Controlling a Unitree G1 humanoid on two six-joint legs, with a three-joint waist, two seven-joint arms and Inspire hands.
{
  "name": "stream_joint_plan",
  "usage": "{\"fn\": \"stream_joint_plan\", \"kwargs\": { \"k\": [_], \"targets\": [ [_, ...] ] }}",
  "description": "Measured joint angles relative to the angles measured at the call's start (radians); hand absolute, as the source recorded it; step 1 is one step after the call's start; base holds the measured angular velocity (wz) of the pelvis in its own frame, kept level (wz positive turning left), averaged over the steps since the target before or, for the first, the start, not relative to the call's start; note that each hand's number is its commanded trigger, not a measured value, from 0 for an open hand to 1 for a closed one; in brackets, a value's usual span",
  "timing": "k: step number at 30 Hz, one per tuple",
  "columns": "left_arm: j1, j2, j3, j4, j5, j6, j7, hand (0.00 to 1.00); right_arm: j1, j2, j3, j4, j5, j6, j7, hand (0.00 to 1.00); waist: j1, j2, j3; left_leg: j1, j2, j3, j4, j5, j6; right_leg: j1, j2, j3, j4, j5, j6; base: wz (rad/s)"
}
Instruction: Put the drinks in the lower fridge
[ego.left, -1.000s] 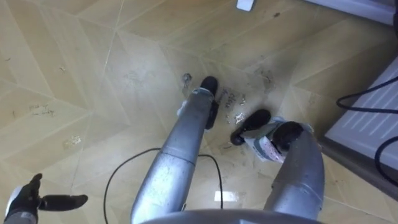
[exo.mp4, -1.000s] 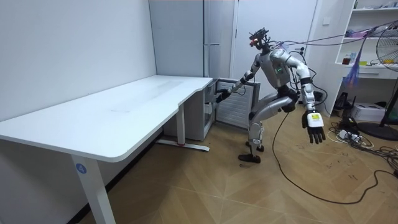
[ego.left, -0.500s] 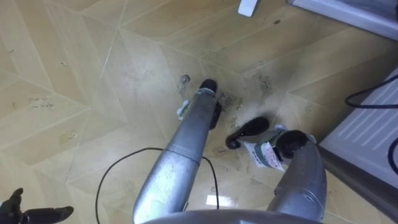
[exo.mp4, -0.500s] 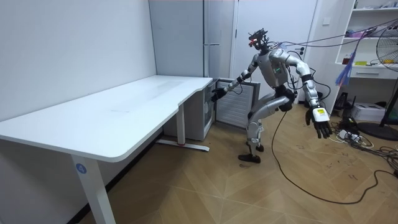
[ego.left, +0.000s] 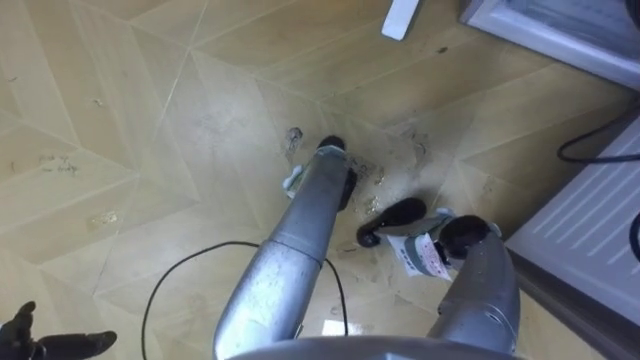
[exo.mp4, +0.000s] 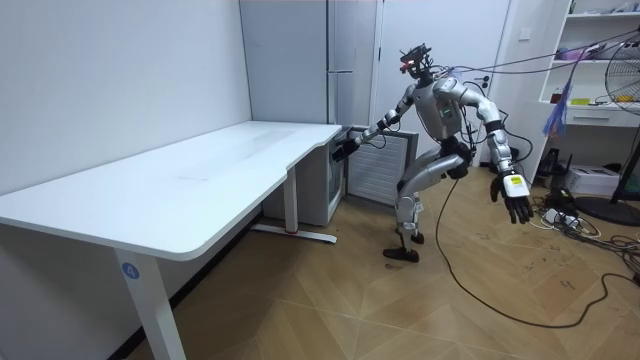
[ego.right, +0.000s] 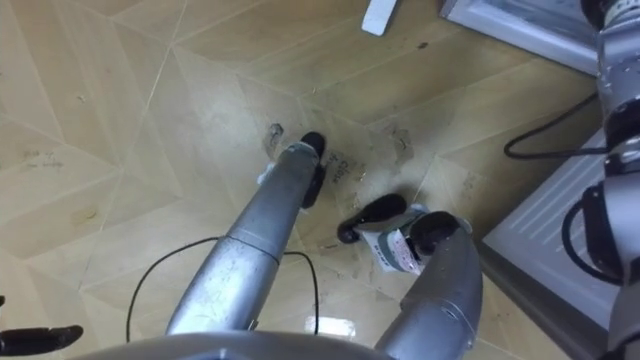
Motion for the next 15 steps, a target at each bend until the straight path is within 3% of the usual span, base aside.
{"fn": "stream_joint_plan", "kwargs": {
  "k": [7, 8, 11, 15],
  "targets": [
    [0.0, 0.001, 0.017, 0.029, 0.002, -0.019, 0.015, 0.0, 0.0, -0.002, 0.021, -0.042, -0.008, 0.031, -0.029, 0.0, -0.016, -0.01, 0.0008, 0.024, 0.0, -0.01, -0.012, 0.001, -0.001, 0.03, 0.003, -0.016, -0.017, 0.001, -0.003, 0.02],
    [0.0, 0.001, 0.016, 0.029, 0.001, -0.022, 0.017, 0.0, 0.0, -0.004, 0.028, -0.042, -0.004, 0.041, -0.029, 0.0, -0.018, -0.013, 0.001, 0.035, 0.0, -0.01, -0.02, 0.001, -0.001, 0.038, 0.006, -0.016, -0.026, 0.007, -0.016, 0.0],
    [-0.002, 0.001, 0.016, 0.029, 0.0, -0.028, 0.028, 0.0, 0.001, -0.004, 0.028, -0.04, -0.006, 0.059, -0.029, 0.0, -0.02, -0.018, 0.002, 0.056, 0.0, -0.012, -0.036, 0.001, -0.001, 0.06, 0.009, -0.026, -0.047, 0.016, -0.029, 0.0],
    [-0.01, 0.002, 0.016, 0.048, 0.002, -0.037, 0.03, 0.0, 0.012, -0.004, 0.066, -0.031, -0.028, 0.075, -0.015, 0.0, -0.019, -0.017, 0.0024, 0.105, 0.009, -0.025, -0.069, 0.0, 0.0, 0.114, 0.039, -0.039, -0.106, 0.038, -0.018, -0.08]
  ]
}}
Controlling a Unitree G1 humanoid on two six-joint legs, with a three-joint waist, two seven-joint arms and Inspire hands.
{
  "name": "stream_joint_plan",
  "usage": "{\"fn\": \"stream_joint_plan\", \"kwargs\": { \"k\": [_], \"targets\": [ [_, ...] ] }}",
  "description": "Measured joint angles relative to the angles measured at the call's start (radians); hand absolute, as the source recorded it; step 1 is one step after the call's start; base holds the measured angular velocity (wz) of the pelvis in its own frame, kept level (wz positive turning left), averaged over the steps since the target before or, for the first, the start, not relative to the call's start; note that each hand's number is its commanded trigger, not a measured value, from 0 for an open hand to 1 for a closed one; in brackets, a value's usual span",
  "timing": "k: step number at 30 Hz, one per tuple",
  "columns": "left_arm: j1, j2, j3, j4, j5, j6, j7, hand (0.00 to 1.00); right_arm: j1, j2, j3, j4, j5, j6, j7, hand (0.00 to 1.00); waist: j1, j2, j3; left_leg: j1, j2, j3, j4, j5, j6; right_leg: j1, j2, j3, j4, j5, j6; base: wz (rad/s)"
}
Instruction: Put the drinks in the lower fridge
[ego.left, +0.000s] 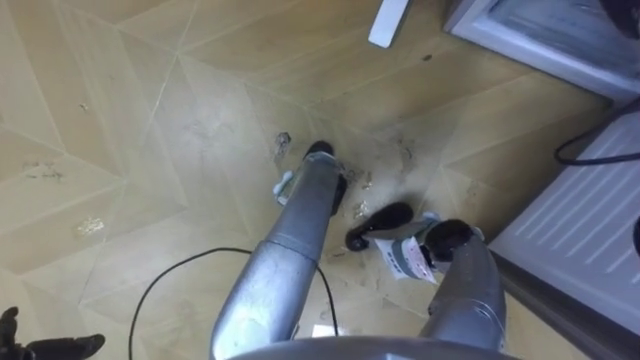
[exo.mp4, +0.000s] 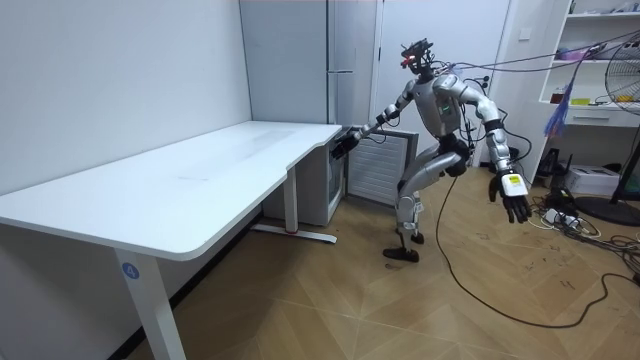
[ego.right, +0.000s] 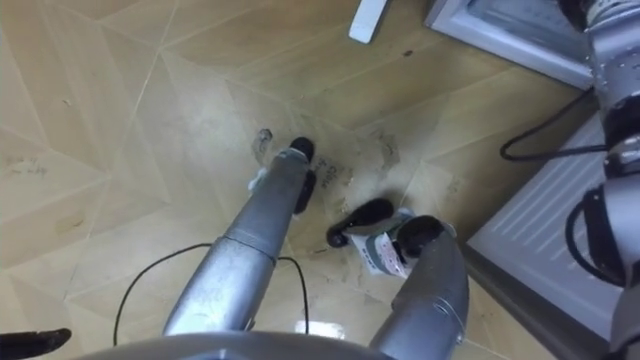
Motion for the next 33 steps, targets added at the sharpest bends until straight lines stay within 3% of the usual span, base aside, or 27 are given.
{"fn": "stream_joint_plan", "kwargs": {
  "k": [2, 6, 8, 10, 13, 15, 18, 20, 21, 24, 27, 29, 31, 33],
  "targets": [
    [-0.013, 0.004, -0.001, 0.019, 0.0, 0.0, -0.004, 0.0, 0.038, 0.0, 0.002, 0.033, -0.041, 0.006, 0.07, 0.0, 0.011, 0.003, 0.0018, 0.04, 0.009, -0.023, -0.013, -0.006, 0.0, 0.054, 0.035, -0.014, -0.046, 0.011, 0.014, -0.06],
    [-0.034, 0.002, -0.043, 0.018, 0.0, 0.019, -0.04, 0.0, 0.064, -0.004, 0.003, 0.114, -0.156, 0.012, 0.184, 0.0, 0.029, 0.009, 0.0056, 0.107, 0.013, -0.04, -0.04, -0.018, 0.006, 0.125, 0.066, -0.019, -0.102, 0.025, 0.032, -0.02],
    [-0.049, -0.018, -0.063, 0.018, 0.001, 0.022, -0.073, 0.0, 0.088, -0.019, 0.006, 0.148, -0.239, 0.011, 0.265, 0.0, 0.04, 0.028, 0.0121, 0.15, 0.025, -0.041, -0.056, -0.021, 0.01, 0.173, 0.086, -0.021, -0.14, 0.036, 0.042, -0.04],
    [-0.055, -0.025, -0.087, 0.017, 0.0, 0.027, -0.097, 0.0, 0.113, -0.029, 0.021, 0.171, -0.315, 0.01, 0.326, 0.0, 0.042, 0.042, 0.0115, 0.188, 0.027, -0.04, -0.076, -0.024, 0.014, 0.211, 0.095, -0.022, -0.168, 0.045, 0.052, 0.0],
    [-0.067, -0.032, -0.113, 0.017, 0.0, 0.027, -0.109, 0.0, 0.206, -0.03, 0.054, 0.176, -0.427, 0.01, 0.379, 0.0, 0.049, 0.04, 0.0098, 0.265, 0.036, -0.021, -0.125, -0.027, 0.021, 0.27, 0.108, -0.005, -0.219, 0.063, 0.061, -0.09],
    [-0.09, -0.05, -0.133, 0.021, -0.002, 0.027, -0.119, 0.0, 0.273, -0.029, 0.088, 0.172, -0.458, 0.011, 0.399, 0.0, 0.054, 0.037, 0.0087, 0.317, 0.045, -0.003, -0.172, -0.021, 0.03, 0.308, 0.122, 0.009, -0.264, 0.082, 0.065, -0.18],
    [-0.136, -0.108, -0.133, 0.068, 0.0, 0.004, -0.129, 0.0, 0.405, 0.004, 0.077, 0.139, -0.501, 0.012, 0.421, 0.0, 0.049, 0.032, 0.0046, 0.412, 0.069, 0.022, -0.247, -0.014, 0.041, 0.388, 0.155, 0.023, -0.353, 0.113, 0.08, -0.23],
    [-0.137, -0.144, -0.123, 0.084, 0.002, -0.008, -0.133, 0.0, 0.467, 0.037, 0.055, 0.105, -0.549, 0.012, 0.433, 0.0, 0.011, 0.028, -0.0018, 0.484, 0.098, 0.045, -0.29, -0.014, 0.042, 0.458, 0.194, 0.035, -0.434, 0.143, 0.089, -0.36],
    [-0.136, -0.155, -0.114, 0.092, 0.002, -0.016, -0.135, 0.0, 0.492, 0.056, 0.012, 0.084, -0.58, 0.012, 0.437, 0.0, -0.009, 0.02, -0.0101, 0.518, 0.107, 0.061, -0.312, -0.015, 0.044, 0.486, 0.205, 0.045, -0.464, 0.153, 0.094, -0.32],
    [-0.134, -0.181, -0.096, 0.132, 0.015, -0.043, -0.134, 0.0, 0.543, 0.085, -0.079, 0.028, -0.645, 0.009, 0.431, 0.0, -0.051, 0.018, -0.0193, 0.605, 0.124, 0.102, -0.345, -0.018, 0.05, 0.572, 0.231, 0.072, -0.528, 0.17, 0.112, -0.24],
    [-0.133, -0.21, -0.057, 0.162, 0.025, -0.046, -0.126, 0.0, 0.611, 0.092, -0.171, -0.077, -0.739, 0.009, 0.371, 0.0, -0.084, 0.012, -0.0478, 0.721, 0.138, 0.167, -0.42, -0.019, 0.066, 0.664, 0.255, 0.115, -0.612, 0.195, 0.135, -0.26],
    [-0.123, -0.231, -0.021, 0.182, 0.049, -0.048, -0.108, 0.0, 0.624, 0.093, -0.244, -0.177, -0.882, -0.002, 0.301, 0.0, -0.115, 0.008, -0.0508, 0.823, 0.137, 0.206, -0.5, -0.009, 0.082, 0.736, 0.262, 0.148, -0.669, 0.217, 0.15, -0.4],
    [-0.121, -0.255, 0.02, 0.188, 0.061, -0.051, -0.091, 0.0, 0.648, 0.091, -0.279, -0.243, -0.994, -0.014, 0.245, 0.0, -0.138, 0.0, -0.0582, 0.885, 0.134, 0.233, -0.545, -0.004, 0.089, 0.777, 0.266, 0.169, -0.701, 0.226, 0.161, -0.32],
    [-0.11, -0.272, 0.054, 0.185, 0.061, -0.051, -0.084, 0.0, 0.697, 0.106, -0.322, -0.318, -1.08, -0.015, 0.187, 0.0, -0.15, -0.009, -0.0597, 0.944, 0.134, 0.255, -0.581, -0.004, 0.09, 0.82, 0.275, 0.19, -0.733, 0.237, 0.169, -0.33]
  ]
}}
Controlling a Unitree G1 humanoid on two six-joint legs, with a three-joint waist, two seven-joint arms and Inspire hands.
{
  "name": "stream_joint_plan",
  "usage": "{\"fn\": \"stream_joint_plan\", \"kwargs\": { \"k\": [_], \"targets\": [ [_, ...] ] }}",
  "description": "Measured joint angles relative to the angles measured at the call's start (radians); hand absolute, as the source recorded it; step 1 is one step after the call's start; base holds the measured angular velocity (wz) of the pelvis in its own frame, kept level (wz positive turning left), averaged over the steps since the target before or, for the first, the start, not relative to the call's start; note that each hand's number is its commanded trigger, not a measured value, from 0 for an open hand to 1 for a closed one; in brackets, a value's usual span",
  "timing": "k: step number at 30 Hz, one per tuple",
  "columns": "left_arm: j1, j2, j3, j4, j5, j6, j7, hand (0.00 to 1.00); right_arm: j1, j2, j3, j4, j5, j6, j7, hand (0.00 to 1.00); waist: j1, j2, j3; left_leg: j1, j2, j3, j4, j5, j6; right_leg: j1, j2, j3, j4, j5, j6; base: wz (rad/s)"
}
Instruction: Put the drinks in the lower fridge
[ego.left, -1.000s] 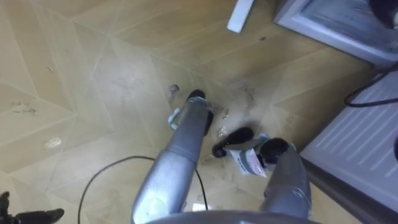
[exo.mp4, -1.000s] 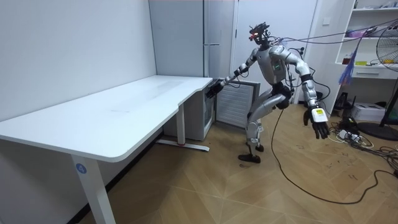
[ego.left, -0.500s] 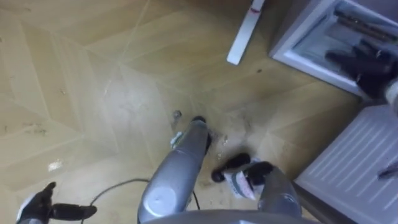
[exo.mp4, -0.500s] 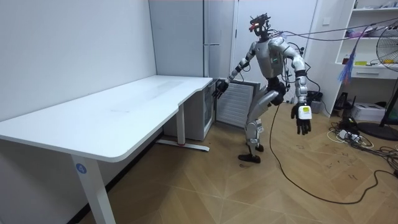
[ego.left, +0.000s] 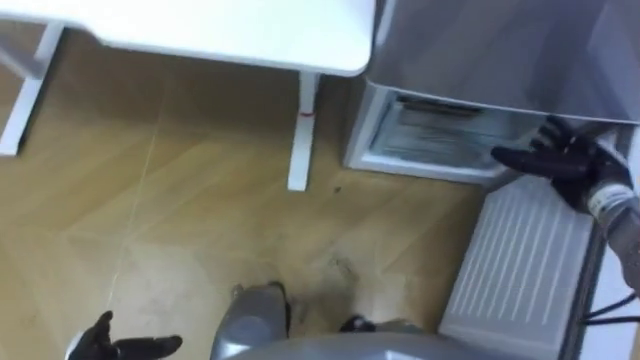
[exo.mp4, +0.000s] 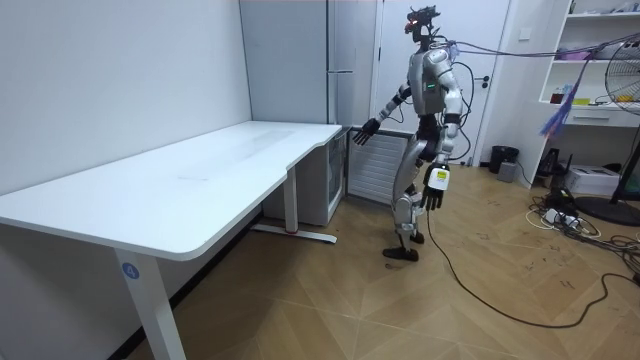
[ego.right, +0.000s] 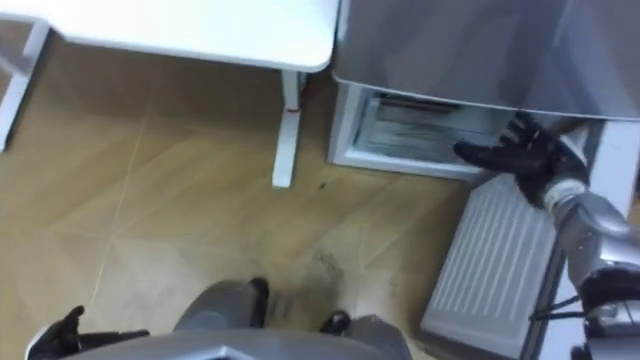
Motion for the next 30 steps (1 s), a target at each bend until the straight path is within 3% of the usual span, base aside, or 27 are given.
{"fn": "stream_joint_plan", "kwargs": {
  "k": [2, 5, 9, 11, 16, 21, 25, 28, 30],
  "targets": [
    [0.017, -0.033, 0.028, 0.0, 0.009, 0.0, 0.03, 0.0, 0.036, 0.004, -0.06, -0.183, -0.145, 0.0, -0.09, 0.0, -0.052, -0.001, -0.001, 0.046, -0.009, 0.015, -0.048, 0.006, 0.009, 0.031, -0.002, 0.014, -0.022, 0.007, 0.012, -0.19],
    [0.017, -0.053, 0.03, -0.015, 0.028, 0.0, 0.047, 0.0, 0.048, 0.003, -0.125, -0.252, -0.274, -0.029, -0.201, 0.0, -0.09, -0.011, 0.0021, 0.102, -0.013, 0.037, -0.083, 0.01, 0.012, 0.068, 0.005, 0.055, -0.052, 0.018, 0.02, -0.22],
    [0.019, -0.061, 0.042, -0.058, 0.028, 0.0, 0.048, 0.0, 0.051, 0.003, -0.23, -0.346, -0.324, -0.073, -0.353, 0.0, -0.137, -0.025, 0.0048, 0.136, -0.02, 0.042, -0.107, 0.011, 0.013, 0.082, 0.011, 0.105, -0.065, 0.019, 0.025, -0.13],
    [0.018, -0.065, 0.072, -0.066, 0.036, -0.001, 0.065, 0.0, 0.072, 0.002, -0.279, -0.389, -0.325, -0.097, -0.431, 0.0, -0.152, -0.04, -0.0006, 0.151, -0.019, 0.039, -0.12, 0.011, 0.013, 0.095, 0.021, 0.123, -0.085, 0.023, 0.027, -0.09],
    [0.019, -0.086, 0.107, -0.064, 0.088, 0.016, 0.069, 0.0, 0.118, -0.001, -0.349, -0.387, -0.37, -0.098, -0.545, 0.0, -0.16, -0.042, -0.0037, 0.195, -0.016, 0.05, -0.148, 0.011, 0.013, 0.143, 0.038, 0.163, -0.137, 0.04, 0.032, -0.05],
    [0.03, -0.094, 0.11, -0.065, 0.118, 0.05, 0.069, 0.0, 0.172, 0.005, -0.355, -0.324, -0.377, -0.083, -0.588, 0.0, -0.16, -0.03, 0.0026, 0.205, -0.015, 0.06, -0.156, 0.011, 0.013, 0.149, 0.043, 0.182, -0.153, 0.051, 0.033, -0.07],
    [0.027, -0.093, 0.155, -0.03, 0.117, 0.052, 0.066, 0.0, 0.178, 0.004, -0.356, -0.142, -0.299, -0.083, -0.596, 0.0, -0.156, -0.018, 0.0012, 0.208, -0.011, 0.062, -0.164, 0.009, 0.014, 0.15, 0.051, 0.215, -0.154, 0.057, 0.032, -0.06],
    [0.034, -0.094, 0.177, -0.013, 0.15, 0.067, 0.064, 0.0, 0.193, 0.004, -0.356, -0.003, -0.256, -0.08, -0.593, 0.0, -0.156, -0.005, -0.0046, 0.208, -0.009, 0.062, -0.164, 0.009, 0.014, 0.152, 0.052, 0.216, -0.153, 0.057, 0.032, 0.0],
    [0.034, -0.095, 0.188, -0.012, 0.158, 0.074, 0.064, 0.0, 0.197, 0.005, -0.356, 0.067, -0.223, -0.068, -0.592, 0.0, -0.161, -0.001, -0.0039, 0.204, -0.009, 0.06, -0.163, 0.009, 0.014, 0.151, 0.052, 0.215, -0.153, 0.057, 0.031, 0.03]
  ]
}}
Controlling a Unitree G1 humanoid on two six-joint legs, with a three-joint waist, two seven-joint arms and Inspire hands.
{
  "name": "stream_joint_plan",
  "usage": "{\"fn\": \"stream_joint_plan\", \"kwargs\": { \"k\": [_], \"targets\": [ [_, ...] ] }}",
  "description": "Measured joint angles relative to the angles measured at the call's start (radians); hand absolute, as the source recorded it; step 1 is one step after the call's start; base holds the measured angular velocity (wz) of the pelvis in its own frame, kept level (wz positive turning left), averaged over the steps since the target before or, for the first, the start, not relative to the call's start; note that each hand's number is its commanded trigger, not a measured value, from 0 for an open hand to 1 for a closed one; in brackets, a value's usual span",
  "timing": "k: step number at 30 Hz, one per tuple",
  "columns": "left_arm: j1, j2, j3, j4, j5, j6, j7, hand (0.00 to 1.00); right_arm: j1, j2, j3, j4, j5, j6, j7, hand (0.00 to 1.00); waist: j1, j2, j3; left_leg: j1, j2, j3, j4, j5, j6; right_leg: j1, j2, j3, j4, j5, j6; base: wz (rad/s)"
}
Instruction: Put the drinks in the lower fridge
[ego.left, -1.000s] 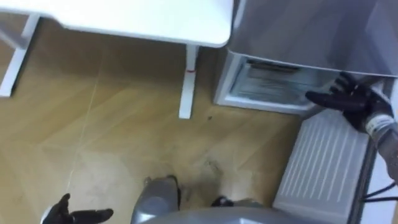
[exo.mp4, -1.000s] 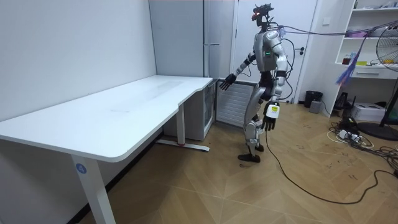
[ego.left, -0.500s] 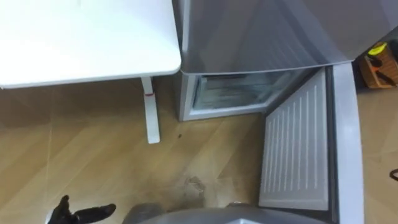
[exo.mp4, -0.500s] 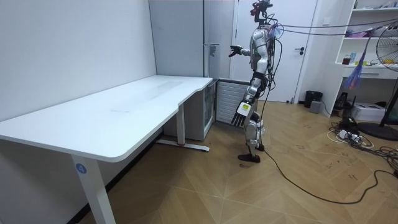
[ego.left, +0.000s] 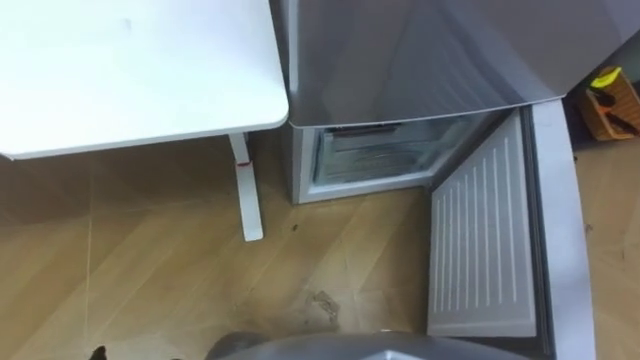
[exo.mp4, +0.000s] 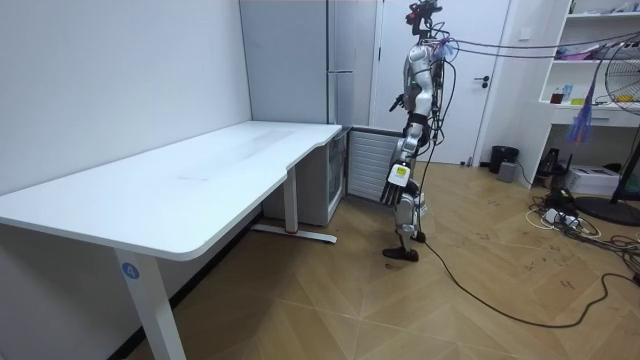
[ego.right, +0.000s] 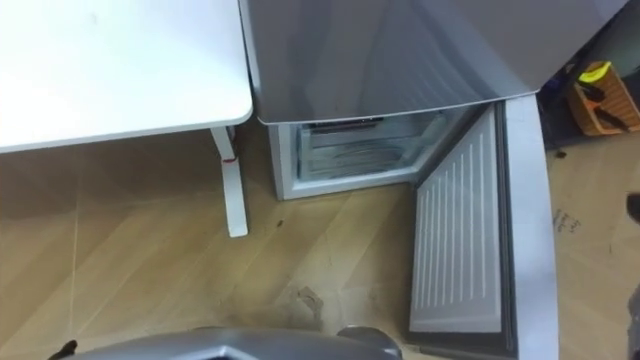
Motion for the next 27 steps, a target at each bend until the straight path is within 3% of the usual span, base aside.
{"fn": "stream_joint_plan", "kwargs": {
  "k": [5, 9, 13, 17, 23, 27],
  "targets": [
    [-0.021, -0.003, 0.034, -0.002, 0.025, 0.005, -0.005, 0.0, 0.0, 0.039, -0.002, 0.153, 0.085, 0.009, 0.042, 0.0, -0.007, 0.022, -0.0089, 0.009, 0.0, 0.0, 0.009, 0.0, 0.0, 0.01, 0.001, 0.005, 0.001, 0.001, -0.001, 0.0],
    [-0.023, -0.005, 0.034, -0.002, 0.046, 0.006, -0.013, 0.0, -0.002, 0.071, -0.001, 0.243, 0.15, 0.019, 0.079, 0.0, -0.005, 0.021, -0.0053, 0.034, -0.001, 0.002, 0.007, 0.0, 0.0, 0.033, 0.004, 0.02, -0.011, 0.0, -0.002, -0.04],
    [-0.023, -0.006, 0.036, 0.005, 0.051, 0.007, -0.019, 0.0, -0.003, 0.098, -0.002, 0.319, 0.314, 0.052, 0.133, 0.0, 0.005, 0.023, 0.0025, 0.04, -0.002, 0.005, 0.009, -0.002, 0.001, 0.032, 0.005, 0.027, -0.016, -0.001, -0.001, -0.04],
    [-0.02, -0.007, 0.038, 0.004, 0.095, 0.012, -0.027, 0.0, -0.002, 0.12, -0.004, 0.33, 0.526, 0.053, 0.208, 0.0, 0.011, 0.027, 0.0034, 0.039, -0.002, 0.004, 0.007, -0.002, 0.001, 0.033, 0.006, 0.025, -0.023, 0.0, -0.001, 0.0],
    [-0.01, -0.028, 0.059, 0.005, 0.156, 0.015, -0.054, 0.0, 0.006, 0.165, -0.005, 0.323, 0.633, 0.05, 0.377, 0.0, 0.018, 0.035, -0.0019, 0.039, 0.0, 0.016, 0.0, -0.003, 0.0, 0.039, 0.01, 0.029, -0.032, 0.005, -0.002, -0.05],
    [-0.01, -0.031, 0.035, 0.022, 0.154, 0.018, -0.064, 0.0, 0.002, 0.185, 0.055, 0.318, 0.707, 0.048, 0.485, 0.0, 0.021, 0.04, 0.0, 0.035, 0.004, 0.023, 0.001, -0.004, -0.002, 0.033, 0.012, 0.031, -0.03, 0.008, -0.005, -0.05]
  ]
}}
